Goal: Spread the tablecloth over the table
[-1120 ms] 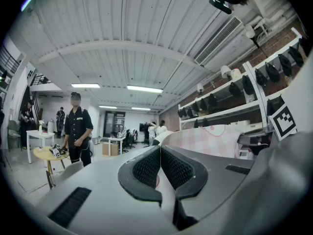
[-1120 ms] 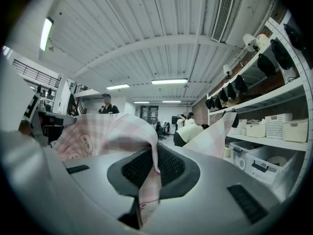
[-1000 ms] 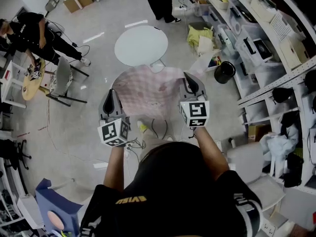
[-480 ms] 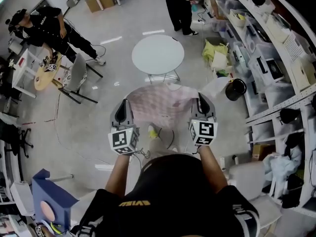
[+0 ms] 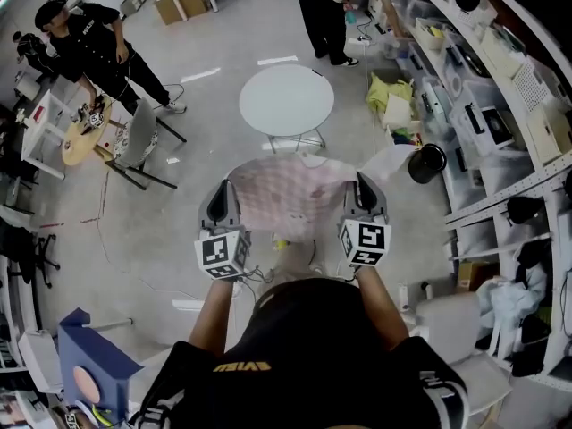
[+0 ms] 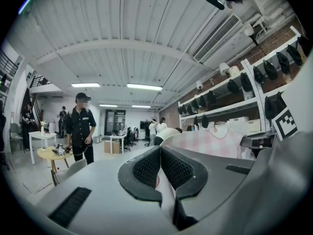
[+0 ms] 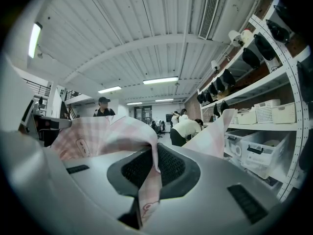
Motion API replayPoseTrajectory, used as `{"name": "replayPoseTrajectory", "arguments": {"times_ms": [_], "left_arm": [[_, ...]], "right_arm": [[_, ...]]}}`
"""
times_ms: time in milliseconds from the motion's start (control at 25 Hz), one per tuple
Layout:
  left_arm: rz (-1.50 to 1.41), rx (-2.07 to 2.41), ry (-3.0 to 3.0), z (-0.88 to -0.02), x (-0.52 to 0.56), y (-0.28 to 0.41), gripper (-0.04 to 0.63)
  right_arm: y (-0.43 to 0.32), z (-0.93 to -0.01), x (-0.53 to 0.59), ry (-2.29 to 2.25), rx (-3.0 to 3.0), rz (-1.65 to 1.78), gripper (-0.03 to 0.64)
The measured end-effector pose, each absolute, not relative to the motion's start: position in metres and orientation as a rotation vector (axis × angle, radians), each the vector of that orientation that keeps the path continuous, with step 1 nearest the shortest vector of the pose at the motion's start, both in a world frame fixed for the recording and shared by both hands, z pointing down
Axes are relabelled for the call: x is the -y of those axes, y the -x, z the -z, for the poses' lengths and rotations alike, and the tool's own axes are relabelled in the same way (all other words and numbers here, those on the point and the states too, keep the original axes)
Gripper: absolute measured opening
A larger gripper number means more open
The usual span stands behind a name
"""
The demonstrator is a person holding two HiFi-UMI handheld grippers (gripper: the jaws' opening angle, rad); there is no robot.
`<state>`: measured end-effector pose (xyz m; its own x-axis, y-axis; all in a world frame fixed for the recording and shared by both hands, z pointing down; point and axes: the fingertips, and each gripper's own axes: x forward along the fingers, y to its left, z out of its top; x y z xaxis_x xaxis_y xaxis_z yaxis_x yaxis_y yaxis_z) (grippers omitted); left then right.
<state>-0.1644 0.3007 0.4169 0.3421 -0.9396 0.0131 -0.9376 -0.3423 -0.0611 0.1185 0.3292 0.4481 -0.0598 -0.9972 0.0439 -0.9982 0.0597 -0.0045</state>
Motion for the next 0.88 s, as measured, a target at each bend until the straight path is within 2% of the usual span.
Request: {"name": "replayPoseTrajectory", "arguments": {"times_ms": [480,880], "left_arm": [[0.094,-1.765,2.576,-0.43,-0.233,0.174,0.017],[0.072,-1.809,2.651,-0.422,-0.118,0.193,0.017]], "right_arm": [[-0.113,-0.46,-0.268,-2.158,2.18,-0.113,0.031],[-0.091,-0.447,-0.165,-2.167,2.077,-0.159,0.031]]}}
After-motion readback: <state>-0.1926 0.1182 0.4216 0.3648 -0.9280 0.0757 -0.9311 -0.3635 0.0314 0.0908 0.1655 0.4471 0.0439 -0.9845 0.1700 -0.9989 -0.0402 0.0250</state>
